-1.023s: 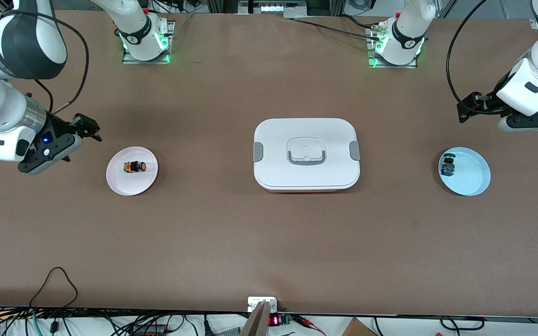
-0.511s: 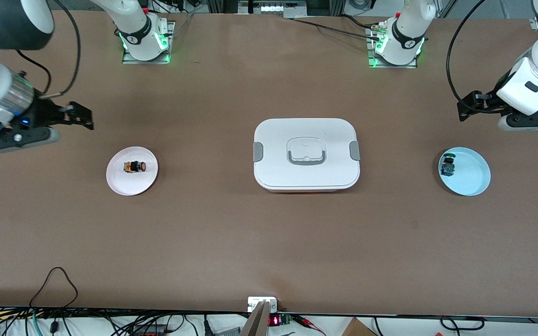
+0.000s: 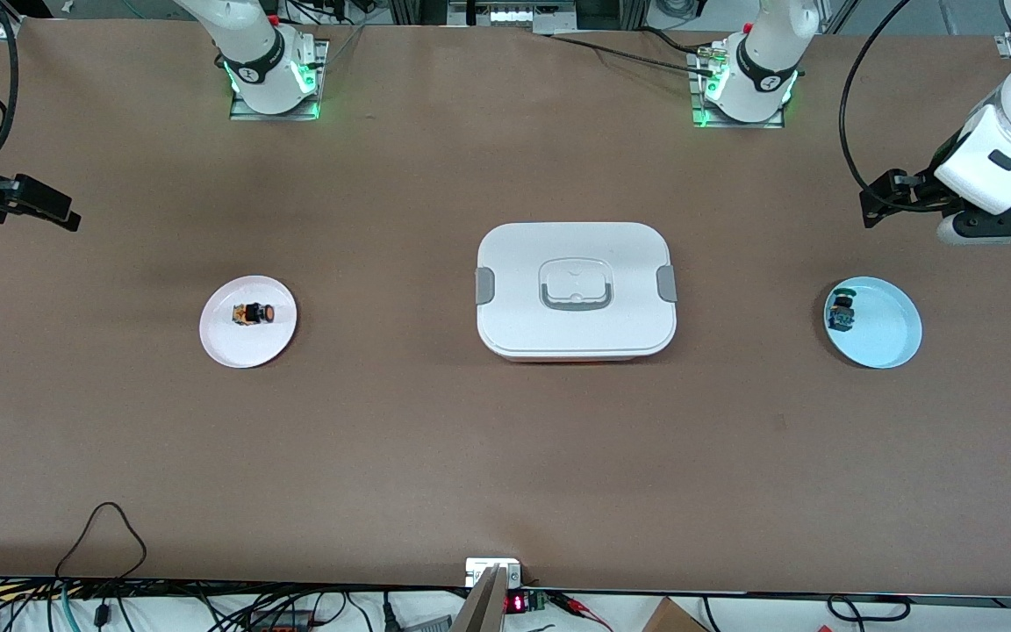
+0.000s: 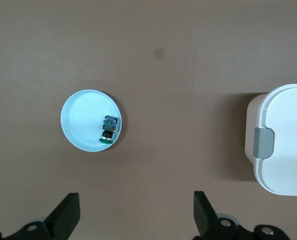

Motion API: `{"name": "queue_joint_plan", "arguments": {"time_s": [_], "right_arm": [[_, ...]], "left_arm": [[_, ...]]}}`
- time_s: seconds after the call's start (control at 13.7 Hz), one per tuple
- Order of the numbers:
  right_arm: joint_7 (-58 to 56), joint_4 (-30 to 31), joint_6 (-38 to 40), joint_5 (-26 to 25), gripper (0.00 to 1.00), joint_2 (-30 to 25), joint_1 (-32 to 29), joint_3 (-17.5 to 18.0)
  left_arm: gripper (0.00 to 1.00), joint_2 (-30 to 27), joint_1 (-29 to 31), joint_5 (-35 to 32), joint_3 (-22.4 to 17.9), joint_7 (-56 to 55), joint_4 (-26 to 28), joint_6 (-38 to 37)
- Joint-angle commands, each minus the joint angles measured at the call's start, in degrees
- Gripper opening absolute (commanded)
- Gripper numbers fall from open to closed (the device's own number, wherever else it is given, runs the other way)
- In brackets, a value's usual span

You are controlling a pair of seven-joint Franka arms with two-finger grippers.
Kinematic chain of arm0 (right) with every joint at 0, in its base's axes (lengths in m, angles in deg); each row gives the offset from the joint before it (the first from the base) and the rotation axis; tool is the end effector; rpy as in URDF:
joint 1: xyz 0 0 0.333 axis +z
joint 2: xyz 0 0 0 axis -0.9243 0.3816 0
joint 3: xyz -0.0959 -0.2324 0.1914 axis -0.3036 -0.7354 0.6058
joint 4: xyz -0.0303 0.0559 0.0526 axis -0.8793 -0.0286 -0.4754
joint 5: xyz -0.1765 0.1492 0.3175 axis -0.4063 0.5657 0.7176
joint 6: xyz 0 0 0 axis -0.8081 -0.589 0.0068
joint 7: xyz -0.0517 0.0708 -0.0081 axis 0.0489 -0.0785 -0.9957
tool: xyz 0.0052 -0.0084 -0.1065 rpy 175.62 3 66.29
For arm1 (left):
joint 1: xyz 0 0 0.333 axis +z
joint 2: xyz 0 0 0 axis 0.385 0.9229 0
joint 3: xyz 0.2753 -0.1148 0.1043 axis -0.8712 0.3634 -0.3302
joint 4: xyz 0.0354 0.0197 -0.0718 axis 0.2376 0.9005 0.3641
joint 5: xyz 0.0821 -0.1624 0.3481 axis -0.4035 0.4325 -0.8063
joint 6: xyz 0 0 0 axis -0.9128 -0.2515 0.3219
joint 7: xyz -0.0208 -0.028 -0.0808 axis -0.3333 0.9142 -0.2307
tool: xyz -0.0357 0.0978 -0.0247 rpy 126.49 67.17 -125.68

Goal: Transfer orange switch to right arm and place

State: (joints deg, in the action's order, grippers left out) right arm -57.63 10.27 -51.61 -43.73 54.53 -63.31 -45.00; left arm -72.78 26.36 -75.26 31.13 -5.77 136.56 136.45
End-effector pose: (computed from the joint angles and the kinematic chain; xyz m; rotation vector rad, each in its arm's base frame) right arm 0.5612 -0.0387 0.5903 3.1298 -0.1674 -0.0943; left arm 0.5419 -0.0383 0.5869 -3.0557 -0.0374 0.0718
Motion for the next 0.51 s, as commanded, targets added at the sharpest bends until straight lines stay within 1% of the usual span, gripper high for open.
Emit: {"name": "queue_joint_plan", "arguments": {"time_s": [0.0,0.15,0.22,0.44], "right_arm": [[-2.7,4.8,-4.1,-2.2,1.0,-3.0,-0.2,0.7],[-6.9,4.9,-4.7,-2.5,1.0,-3.4,-0.4,0.6],[-7.1,5.3,-4.6,-2.5,1.0,-4.3,-0.4,0.6],[-2.3,5.3,-2.5,-1.8,1.0,-4.7,-0.4,0.6]], "left_arm": [[1.0,-0.1,-0.4,0.8,-0.3,-0.3,-1.0,-1.2],[1.0,-0.1,-0.4,0.8,-0.3,-0.3,-1.0,-1.2],[1.0,-0.1,-0.4,0.8,-0.3,-0.3,-1.0,-1.2],[1.0,-0.1,-0.4,0.8,-0.3,-0.3,-1.0,-1.2]]}}
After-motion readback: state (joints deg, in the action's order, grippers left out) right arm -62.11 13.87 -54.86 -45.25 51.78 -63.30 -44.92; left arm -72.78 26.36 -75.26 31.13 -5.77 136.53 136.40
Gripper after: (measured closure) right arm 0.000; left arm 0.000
